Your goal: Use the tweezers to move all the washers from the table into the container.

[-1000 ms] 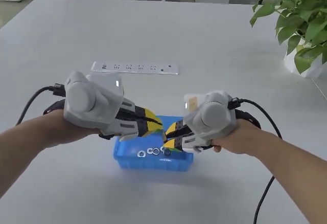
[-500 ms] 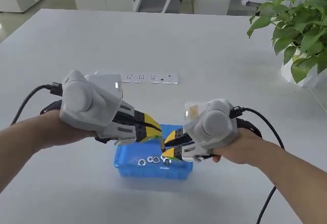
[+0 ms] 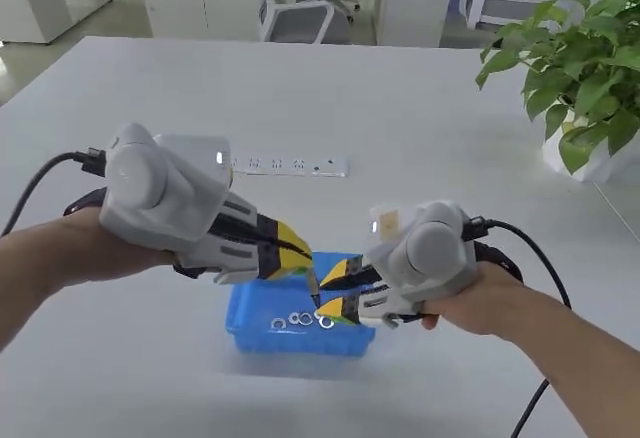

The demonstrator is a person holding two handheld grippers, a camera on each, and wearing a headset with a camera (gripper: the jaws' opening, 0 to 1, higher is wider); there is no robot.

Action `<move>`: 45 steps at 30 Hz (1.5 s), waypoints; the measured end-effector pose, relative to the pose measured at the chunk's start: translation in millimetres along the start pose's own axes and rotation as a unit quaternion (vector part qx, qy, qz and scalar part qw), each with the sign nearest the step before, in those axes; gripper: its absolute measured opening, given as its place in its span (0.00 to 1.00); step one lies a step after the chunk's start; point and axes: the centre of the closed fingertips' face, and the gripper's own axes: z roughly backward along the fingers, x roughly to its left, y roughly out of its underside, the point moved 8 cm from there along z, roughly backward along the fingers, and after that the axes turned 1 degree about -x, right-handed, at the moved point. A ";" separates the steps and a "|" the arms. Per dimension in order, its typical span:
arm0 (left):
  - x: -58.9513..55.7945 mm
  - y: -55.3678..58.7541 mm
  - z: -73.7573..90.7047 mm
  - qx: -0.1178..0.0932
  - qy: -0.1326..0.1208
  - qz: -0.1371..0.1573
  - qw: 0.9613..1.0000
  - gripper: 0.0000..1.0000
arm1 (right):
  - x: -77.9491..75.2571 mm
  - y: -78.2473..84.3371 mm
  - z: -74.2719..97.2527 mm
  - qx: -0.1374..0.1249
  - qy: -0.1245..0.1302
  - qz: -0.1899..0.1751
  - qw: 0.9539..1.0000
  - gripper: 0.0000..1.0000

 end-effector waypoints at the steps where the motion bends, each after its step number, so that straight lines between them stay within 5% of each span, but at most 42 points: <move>1: -1.3 -0.5 0.7 0.000 0.001 -0.001 1.000 0.05 | 1.1 -1.1 0.5 -0.002 0.000 0.000 1.000 0.17; 11: -18.0 -7.0 7.4 -0.008 0.014 0.001 1.000 0.05 | 20.1 -8.9 1.0 -0.023 -0.017 0.008 1.000 0.16; 18: -29.5 -1.1 10.4 -0.008 0.022 0.006 1.000 0.05 | 31.7 -8.8 0.1 -0.017 -0.029 0.014 0.999 0.11; 33: -52.5 30.7 8.5 0.037 0.042 -0.003 0.998 0.05 | 56.7 5.7 -5.1 0.031 -0.048 0.053 0.997 0.07; 45: -64.1 65.7 -1.9 0.094 0.050 -0.012 0.994 0.05 | 70.7 20.6 -16.1 0.052 -0.063 0.037 0.996 0.07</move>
